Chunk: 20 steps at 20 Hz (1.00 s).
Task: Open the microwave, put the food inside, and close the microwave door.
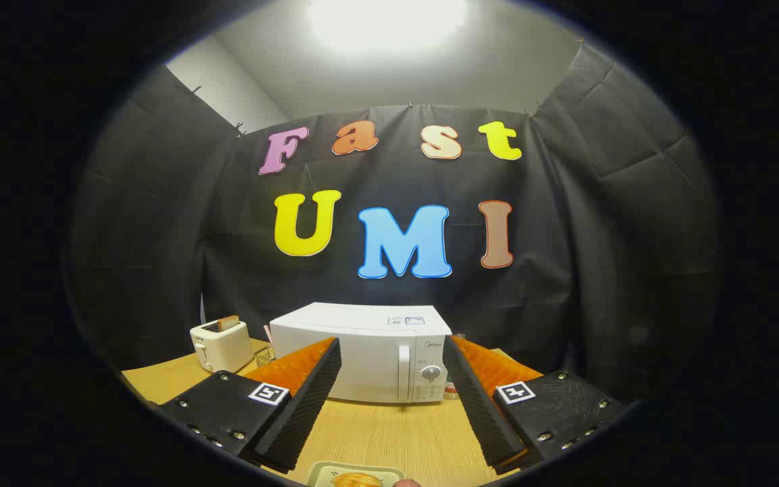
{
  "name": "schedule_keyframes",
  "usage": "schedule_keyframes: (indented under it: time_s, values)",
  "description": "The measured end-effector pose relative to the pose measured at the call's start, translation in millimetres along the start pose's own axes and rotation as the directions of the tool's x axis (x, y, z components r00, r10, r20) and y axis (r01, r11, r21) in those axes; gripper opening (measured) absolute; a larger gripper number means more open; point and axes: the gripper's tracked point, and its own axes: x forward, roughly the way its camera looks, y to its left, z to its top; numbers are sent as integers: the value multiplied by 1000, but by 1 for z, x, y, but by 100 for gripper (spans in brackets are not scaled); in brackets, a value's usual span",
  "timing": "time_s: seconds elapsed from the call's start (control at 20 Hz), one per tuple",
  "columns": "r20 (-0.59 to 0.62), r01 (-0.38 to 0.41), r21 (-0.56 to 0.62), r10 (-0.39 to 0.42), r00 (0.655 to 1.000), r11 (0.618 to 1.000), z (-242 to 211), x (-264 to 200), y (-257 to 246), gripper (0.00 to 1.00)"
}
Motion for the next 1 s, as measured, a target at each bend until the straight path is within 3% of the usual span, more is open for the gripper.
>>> schedule_keyframes:
  time_s: [1.0]
  values:
    - [-16,-7,-4,7,1000,1000,-9,24,7,96]
